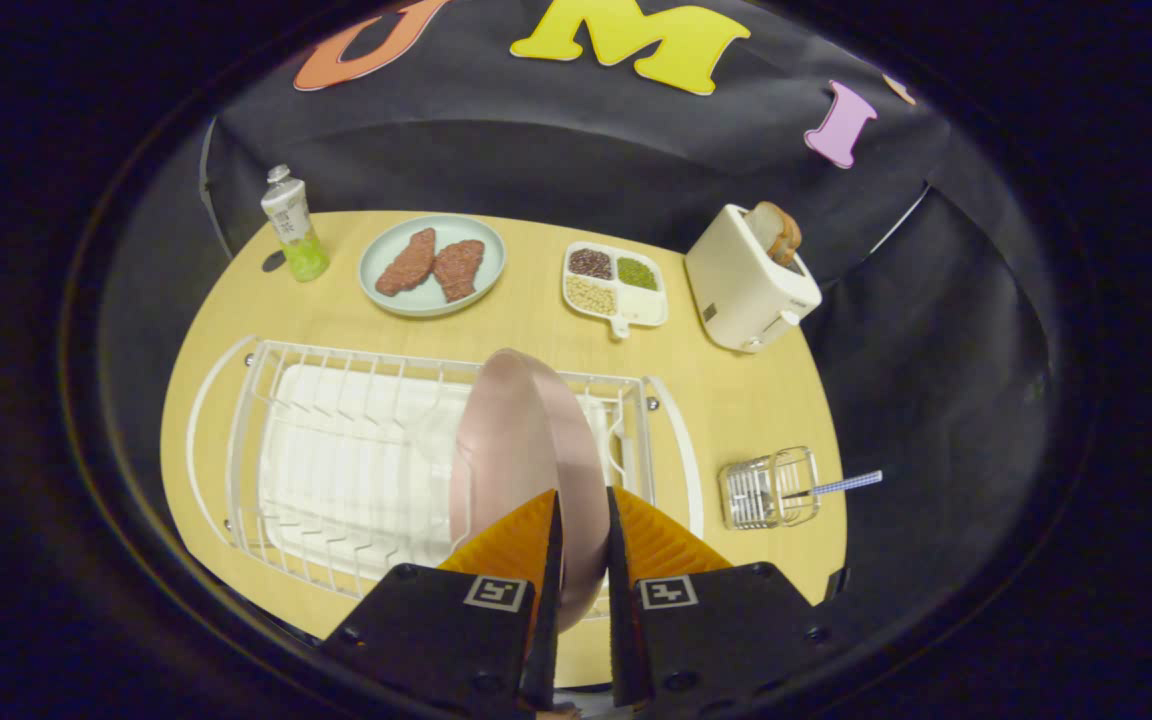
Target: Take the plate from the dish rack, then take the spoon from the basket and place it into the plate.
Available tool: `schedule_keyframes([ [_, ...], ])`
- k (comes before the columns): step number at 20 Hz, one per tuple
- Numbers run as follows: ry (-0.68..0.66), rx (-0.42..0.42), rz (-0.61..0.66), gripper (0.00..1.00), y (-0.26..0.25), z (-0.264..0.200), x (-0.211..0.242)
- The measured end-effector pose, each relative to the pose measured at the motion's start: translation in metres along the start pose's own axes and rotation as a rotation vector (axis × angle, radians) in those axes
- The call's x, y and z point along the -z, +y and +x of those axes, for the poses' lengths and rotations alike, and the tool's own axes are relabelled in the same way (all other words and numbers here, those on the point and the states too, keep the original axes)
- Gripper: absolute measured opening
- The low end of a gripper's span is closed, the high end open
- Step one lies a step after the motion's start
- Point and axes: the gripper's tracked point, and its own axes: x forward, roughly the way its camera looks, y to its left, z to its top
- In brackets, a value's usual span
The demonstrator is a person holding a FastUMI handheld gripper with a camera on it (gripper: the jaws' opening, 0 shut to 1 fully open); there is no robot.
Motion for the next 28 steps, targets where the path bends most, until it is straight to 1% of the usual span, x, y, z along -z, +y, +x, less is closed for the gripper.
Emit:
schedule_keyframes([
  [1,-0.011,0.024,-0.001,0.24,0.003,-0.004,0.0],
  [3,-0.049,0.083,-0.023,0.21,0.009,-0.013,0.0],
  [9,-0.168,0.23,-0.016,0.2,0.014,-0.037,-0.004],
  [11,-0.182,0.239,0.034,0.2,0.013,-0.039,-0.001],
  [13,-0.207,0.226,0.068,0.2,0.007,-0.041,0.001],
  [14,-0.221,0.209,0.09,0.2,0.002,-0.043,0.003],
  [16,-0.249,0.154,0.176,0.2,-0.007,-0.045,0.012],
  [18,-0.266,0.076,0.252,0.2,-0.017,-0.051,0.023],
  [20,-0.297,-0.001,0.299,0.2,-0.031,-0.058,0.036],
  [23,-0.377,-0.148,0.309,0.2,-0.045,-0.077,0.064],
  [25,-0.429,-0.246,0.313,0.19,-0.057,-0.09,0.091],
  [26,-0.451,-0.287,0.315,0.2,-0.063,-0.094,0.107],
  [28,-0.47,-0.336,0.309,0.19,-0.073,-0.094,0.142],
])
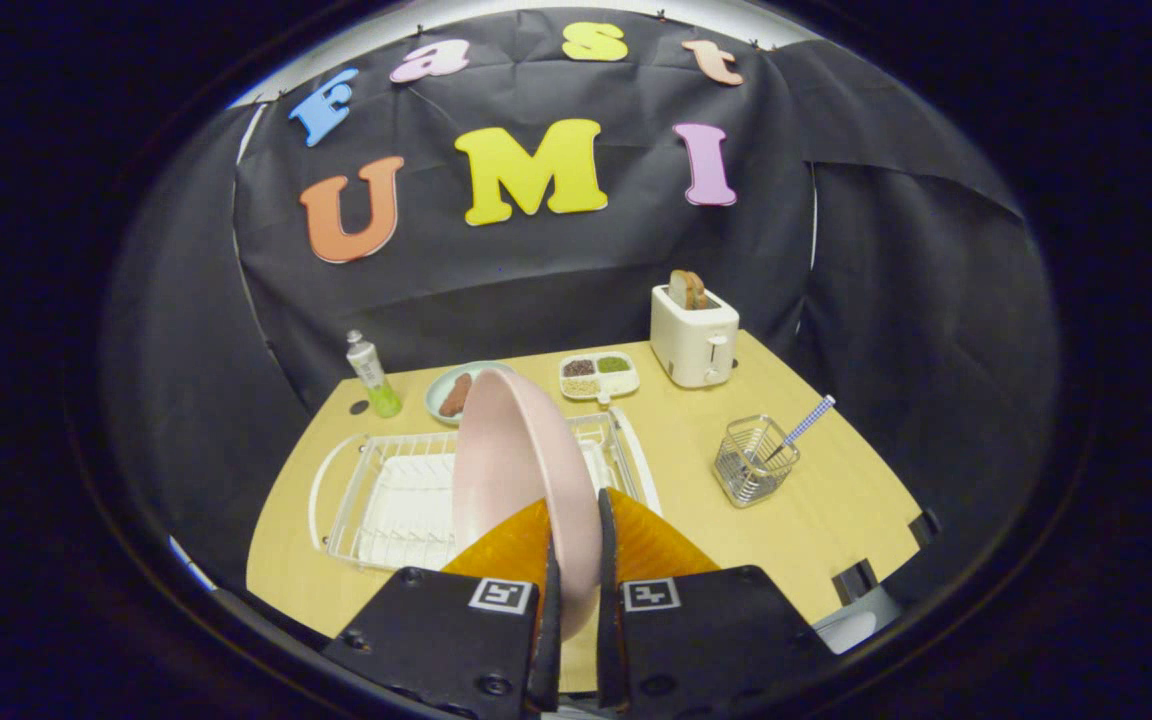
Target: Take the plate from the dish rack, then take the spoon from the basket and place it into the plate.
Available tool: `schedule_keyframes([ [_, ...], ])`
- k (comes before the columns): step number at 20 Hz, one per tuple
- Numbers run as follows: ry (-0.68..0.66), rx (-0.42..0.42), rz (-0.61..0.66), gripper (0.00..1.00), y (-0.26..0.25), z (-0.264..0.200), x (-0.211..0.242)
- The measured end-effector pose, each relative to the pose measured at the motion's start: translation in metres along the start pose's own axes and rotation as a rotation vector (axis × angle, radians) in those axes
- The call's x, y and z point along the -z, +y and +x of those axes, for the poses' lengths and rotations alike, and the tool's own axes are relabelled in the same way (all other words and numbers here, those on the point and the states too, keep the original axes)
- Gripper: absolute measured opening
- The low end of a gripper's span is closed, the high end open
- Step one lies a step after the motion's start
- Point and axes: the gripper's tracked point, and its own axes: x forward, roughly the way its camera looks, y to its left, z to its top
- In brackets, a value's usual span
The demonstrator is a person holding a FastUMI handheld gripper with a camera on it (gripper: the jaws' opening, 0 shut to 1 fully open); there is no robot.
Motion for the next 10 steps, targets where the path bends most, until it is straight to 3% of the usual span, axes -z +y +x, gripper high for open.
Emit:
schedule_keyframes([
  [6,0.068,-0.137,0.012,0.2,-0.019,-0.002,0.096],
  [10,0.118,-0.11,0.021,0.2,-0.044,0.018,0.143],
])
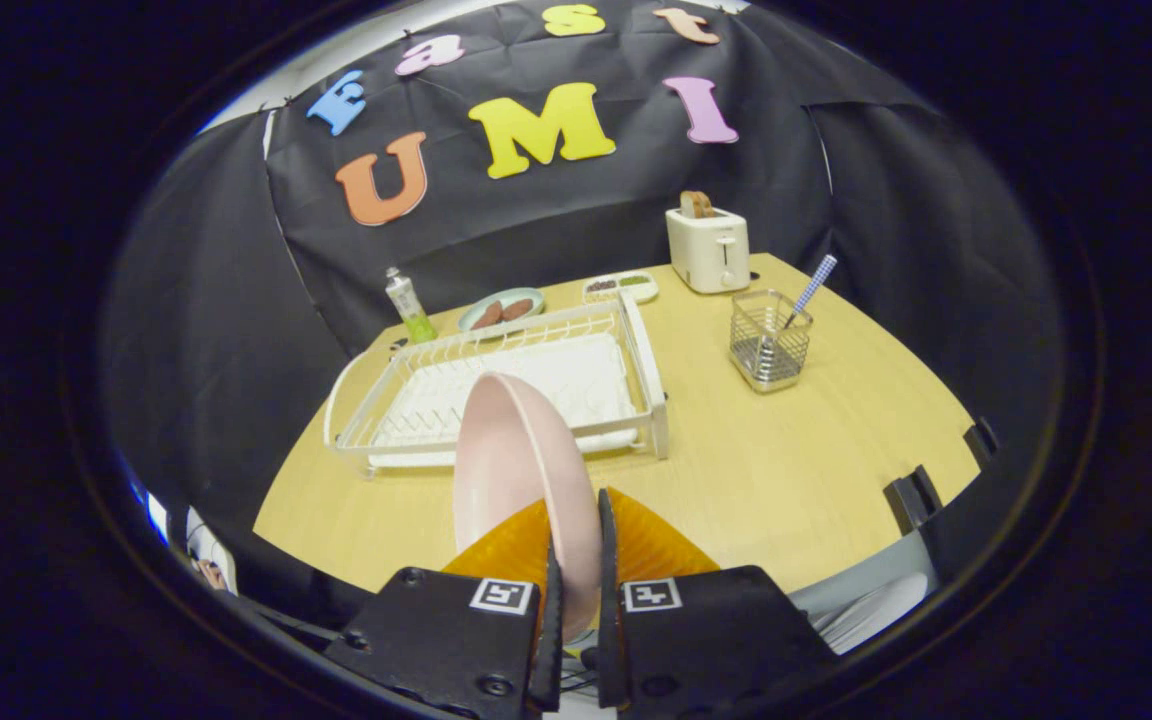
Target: Take the plate from the dish rack, then take the spoon from the basket and place it into the plate.
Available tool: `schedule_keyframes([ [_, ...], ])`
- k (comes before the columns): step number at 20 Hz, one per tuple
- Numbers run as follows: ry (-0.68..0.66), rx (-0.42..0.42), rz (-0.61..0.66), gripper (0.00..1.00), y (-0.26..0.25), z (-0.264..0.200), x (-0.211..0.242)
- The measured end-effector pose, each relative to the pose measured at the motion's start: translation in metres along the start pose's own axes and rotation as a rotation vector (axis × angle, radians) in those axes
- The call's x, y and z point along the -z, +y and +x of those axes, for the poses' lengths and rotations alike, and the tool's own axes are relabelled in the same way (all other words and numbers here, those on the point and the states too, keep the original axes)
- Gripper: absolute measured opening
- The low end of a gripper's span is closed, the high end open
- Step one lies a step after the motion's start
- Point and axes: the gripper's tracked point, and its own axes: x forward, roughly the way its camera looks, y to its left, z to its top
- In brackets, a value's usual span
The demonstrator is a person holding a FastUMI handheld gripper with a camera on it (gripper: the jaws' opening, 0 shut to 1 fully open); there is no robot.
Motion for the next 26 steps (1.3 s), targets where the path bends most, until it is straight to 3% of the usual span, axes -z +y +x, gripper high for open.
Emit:
schedule_keyframes([
  [2,0.033,0.012,-0.005,0.2,-0.01,0.008,0.014],
  [5,0.043,-0.035,0.039,0.21,-0.018,0.017,0.018],
  [13,0.09,-0.075,0.081,0.33,-0.047,0.044,0.039],
  [18,0.043,-0.042,0.043,0.36,-0.06,0.045,0.032],
  [23,-0.101,0.038,-0.022,0.8,-0.081,0.036,0.003],
  [26,-0.197,0.053,-0.077,0.9,-0.086,0.028,-0.014],
])
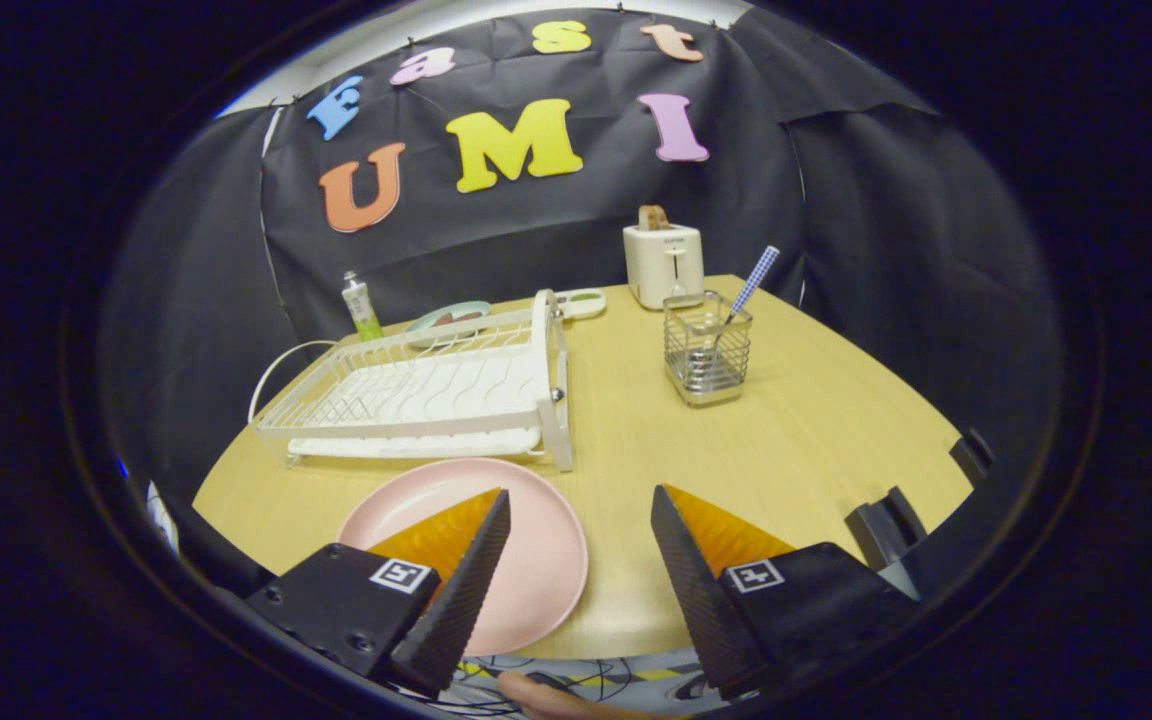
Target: Take the plate from the dish rack, then take the spoon from the basket and place it into the plate.
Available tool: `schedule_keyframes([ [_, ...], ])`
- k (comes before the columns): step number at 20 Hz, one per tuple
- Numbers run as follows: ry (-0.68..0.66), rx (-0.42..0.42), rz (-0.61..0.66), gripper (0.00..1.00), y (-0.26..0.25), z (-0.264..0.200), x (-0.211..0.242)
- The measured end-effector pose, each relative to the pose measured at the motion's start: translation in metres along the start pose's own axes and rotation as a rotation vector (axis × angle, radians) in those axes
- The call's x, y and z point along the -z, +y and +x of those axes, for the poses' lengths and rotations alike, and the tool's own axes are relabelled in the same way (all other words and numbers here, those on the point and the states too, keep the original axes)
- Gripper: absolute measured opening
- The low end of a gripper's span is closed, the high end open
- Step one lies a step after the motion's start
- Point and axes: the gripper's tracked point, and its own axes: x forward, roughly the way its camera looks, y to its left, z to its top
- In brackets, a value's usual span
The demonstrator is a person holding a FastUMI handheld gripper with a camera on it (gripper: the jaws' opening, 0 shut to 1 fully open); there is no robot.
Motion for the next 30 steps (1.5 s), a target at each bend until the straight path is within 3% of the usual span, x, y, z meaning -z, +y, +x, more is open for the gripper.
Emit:
schedule_keyframes([
  [5,-0.197,-0.032,-0.05,1.0,-0.014,-0.009,-0.036],
  [11,-0.366,0.013,-0.113,1.0,-0.057,-0.002,-0.072],
  [15,-0.372,-0.014,-0.108,1.0,-0.076,0.025,-0.087],
  [20,-0.361,0.09,-0.071,1.0,-0.121,0.073,-0.115],
  [25,-0.286,0.077,-0.085,1.0,-0.142,0.134,-0.13],
  [28,-0.265,0.122,-0.086,1.0,-0.162,0.162,-0.138],
  [30,-0.29,0.077,-0.036,0.96,-0.159,0.171,-0.147],
])
